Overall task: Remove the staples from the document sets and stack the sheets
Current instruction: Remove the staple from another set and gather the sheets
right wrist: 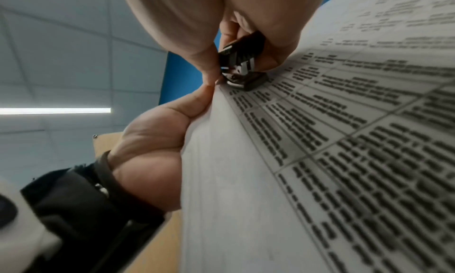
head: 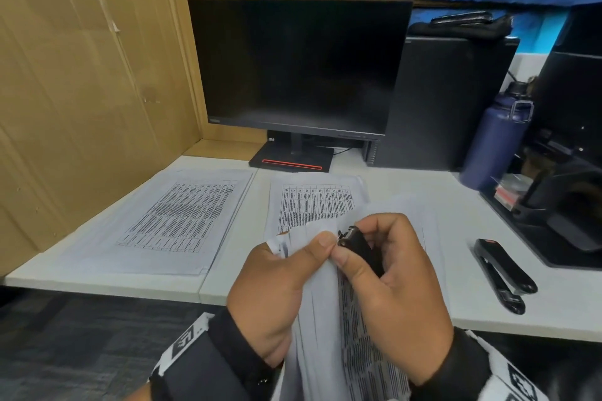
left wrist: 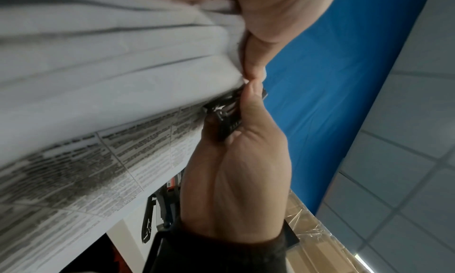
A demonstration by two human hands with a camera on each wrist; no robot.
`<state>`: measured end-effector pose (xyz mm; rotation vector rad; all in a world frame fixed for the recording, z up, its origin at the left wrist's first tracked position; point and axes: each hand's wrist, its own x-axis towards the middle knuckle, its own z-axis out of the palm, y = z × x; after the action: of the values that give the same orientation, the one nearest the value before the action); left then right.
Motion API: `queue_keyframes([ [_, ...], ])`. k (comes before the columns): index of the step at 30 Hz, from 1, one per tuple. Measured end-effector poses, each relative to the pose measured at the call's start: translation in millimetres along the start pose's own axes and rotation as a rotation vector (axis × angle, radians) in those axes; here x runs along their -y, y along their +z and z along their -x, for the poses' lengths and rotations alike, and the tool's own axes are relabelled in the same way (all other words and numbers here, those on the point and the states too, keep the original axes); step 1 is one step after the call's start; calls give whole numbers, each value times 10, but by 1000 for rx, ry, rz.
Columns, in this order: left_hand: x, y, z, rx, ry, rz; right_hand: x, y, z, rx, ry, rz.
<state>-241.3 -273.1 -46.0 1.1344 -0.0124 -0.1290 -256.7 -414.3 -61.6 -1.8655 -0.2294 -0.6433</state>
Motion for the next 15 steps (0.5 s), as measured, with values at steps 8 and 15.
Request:
queue_keyframes([
  [8,-276,-133,-6,343,-69,-167,28,-189,-122,28,-329,779],
  [15,-275,-93,-15,262,74,-372,49,-107,-45,89,-375,639],
])
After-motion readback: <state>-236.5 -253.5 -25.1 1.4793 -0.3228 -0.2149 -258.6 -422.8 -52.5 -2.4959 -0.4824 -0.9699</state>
